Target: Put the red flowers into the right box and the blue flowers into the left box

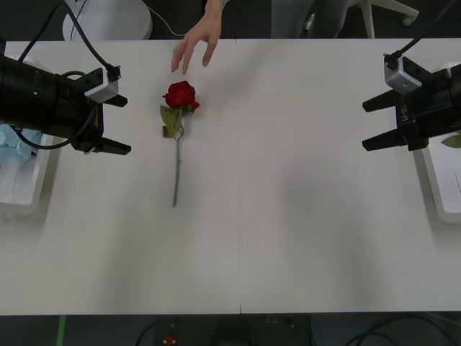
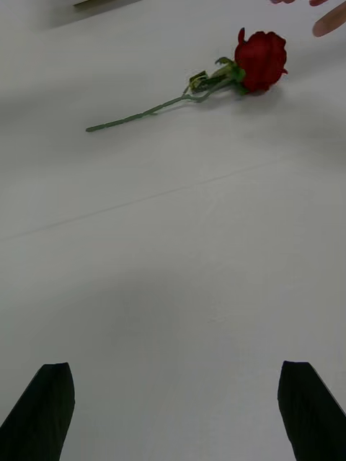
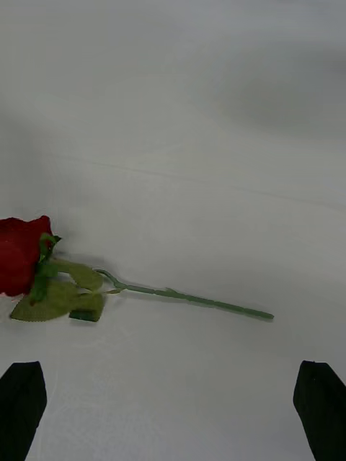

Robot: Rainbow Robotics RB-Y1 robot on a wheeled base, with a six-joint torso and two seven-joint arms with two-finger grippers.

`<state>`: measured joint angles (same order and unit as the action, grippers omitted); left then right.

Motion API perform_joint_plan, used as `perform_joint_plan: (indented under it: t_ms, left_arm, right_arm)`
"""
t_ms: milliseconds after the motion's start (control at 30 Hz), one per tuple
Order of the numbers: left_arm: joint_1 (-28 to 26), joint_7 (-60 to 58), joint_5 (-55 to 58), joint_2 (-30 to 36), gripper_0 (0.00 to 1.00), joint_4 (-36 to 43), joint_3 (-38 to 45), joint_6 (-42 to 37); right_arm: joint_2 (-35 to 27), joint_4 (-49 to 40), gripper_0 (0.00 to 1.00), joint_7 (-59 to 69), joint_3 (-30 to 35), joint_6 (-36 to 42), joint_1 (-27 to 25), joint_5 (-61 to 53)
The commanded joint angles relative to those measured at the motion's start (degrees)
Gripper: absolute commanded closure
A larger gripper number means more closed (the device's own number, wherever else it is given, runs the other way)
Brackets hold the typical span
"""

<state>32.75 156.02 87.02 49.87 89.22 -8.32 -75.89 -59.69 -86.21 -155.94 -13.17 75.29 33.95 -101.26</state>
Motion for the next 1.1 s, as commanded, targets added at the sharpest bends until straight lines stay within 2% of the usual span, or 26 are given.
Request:
perform_joint_plan:
  t_ms: [33,433,667,800,933,1100]
  left_arm:
    - [1.3,-1.0,-0.4,-0.7,0.00,-0.5,0.1,1.1]
    - [0.6,-2.1,-7.7,-0.8,0.00,1.1,2.1,2.5]
    - [0.6,-34.6,-17.0,-0.7,0.00,7.2,0.3,2.6]
    - [0.9,-58.8,-22.2,-0.7,0.00,9.5,-1.5,2.0]
    - [2.8,-75.6,-26.5,-1.4,0.00,9.1,-2.9,-0.7]
    - [7.4,-89.2,-31.7,-5.2,0.00,4.6,-6.9,-4.0]
  right_arm:
    - [-2.0,-1.6,0.19,0.9,-0.1,-0.1,-0.7,0.1]
    - [-2.0,-1.6,0.19,0.9,-0.1,-0.1,-0.7,0.1]
    - [-2.0,-1.6,0.19,0.9,-0.1,-0.1,-0.7,0.1]
    - [-2.0,-1.6,0.19,0.9,-0.1,-0.1,-0.7,0.1]
    - [-2.0,-1.6,0.18,0.9,-0.1,-0.1,-0.7,0.1]
    - [-2.0,-1.6,0.19,0.9,-0.1,-0.1,-0.7,0.1]
